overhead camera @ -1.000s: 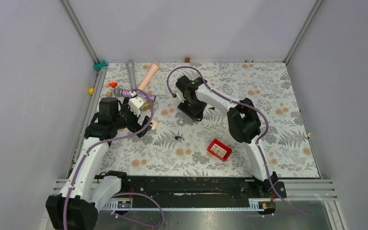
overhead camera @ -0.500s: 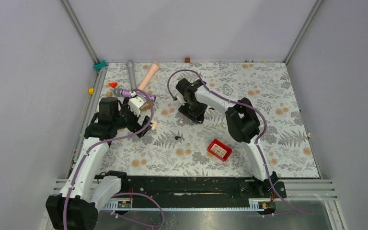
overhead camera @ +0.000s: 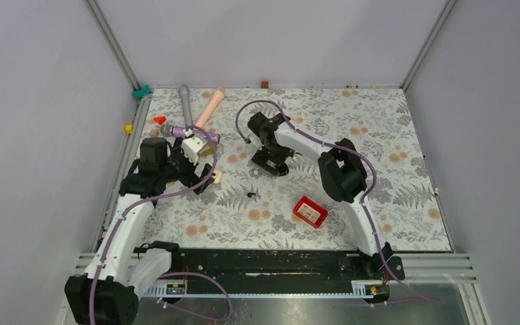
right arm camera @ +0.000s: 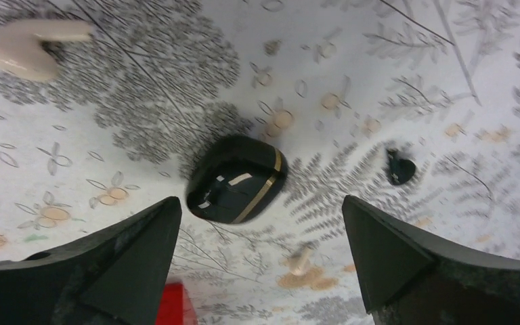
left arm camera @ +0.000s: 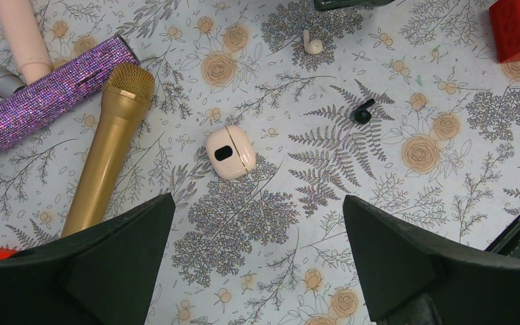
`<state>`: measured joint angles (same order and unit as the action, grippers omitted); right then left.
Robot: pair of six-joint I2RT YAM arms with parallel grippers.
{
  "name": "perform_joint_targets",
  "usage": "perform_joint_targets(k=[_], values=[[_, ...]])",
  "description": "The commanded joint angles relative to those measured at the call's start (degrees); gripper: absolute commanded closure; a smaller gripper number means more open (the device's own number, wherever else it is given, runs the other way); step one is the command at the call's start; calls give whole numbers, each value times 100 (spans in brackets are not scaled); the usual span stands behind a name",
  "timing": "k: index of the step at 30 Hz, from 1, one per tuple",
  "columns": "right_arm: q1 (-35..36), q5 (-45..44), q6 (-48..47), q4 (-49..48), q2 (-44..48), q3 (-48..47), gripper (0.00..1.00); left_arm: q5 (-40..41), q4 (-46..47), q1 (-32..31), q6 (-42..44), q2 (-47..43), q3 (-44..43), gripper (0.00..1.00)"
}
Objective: Insert the wireless bluetooth earbuds into the charging case
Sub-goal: Move the charging case to the center of the board, then pick up the charging case at the center of the board.
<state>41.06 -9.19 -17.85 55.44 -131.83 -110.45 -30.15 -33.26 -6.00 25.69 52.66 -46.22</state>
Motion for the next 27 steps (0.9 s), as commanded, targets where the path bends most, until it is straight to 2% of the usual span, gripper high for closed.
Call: perform_joint_targets(k=[1, 4, 7, 10, 12, 15, 17, 19, 21, 27], values=[[67, -811, -169, 168, 897, -14, 1, -6, 245, 29, 85, -87, 59, 1], [54, -1442, -169, -159, 1646, 210, 1, -24, 249, 29, 80, -87, 56, 1], [46, -1615, -30, -1140, 2614, 990, 1, -39, 249, 31, 93, -91, 69, 2], [-5, -967, 368, -2078, 3378, 1892, 1, -41, 249, 33, 94, -99, 69, 1], [-70, -295, 823, -2374, 3577, 2237, 1, -51, 247, 37, 94, -132, 74, 2], [-228, 445, 1595, -2445, 3336, 2288, 1, -61, 249, 37, 85, -166, 73, 1], [-432, 1374, 1991, -2254, 3000, 2107, 0, -53, 249, 43, 84, -184, 78, 1], [-688, 2307, 2164, -2124, 2711, 2018, 0, -52, 249, 46, 77, -213, 77, 1], [-885, 2820, 2210, -2101, 2518, 2015, 0, -52, 249, 55, 76, -241, 82, 1], [-1238, 3051, 2538, -2118, 2094, 1900, 1, -75, 249, 78, 85, -275, 85, 1]])
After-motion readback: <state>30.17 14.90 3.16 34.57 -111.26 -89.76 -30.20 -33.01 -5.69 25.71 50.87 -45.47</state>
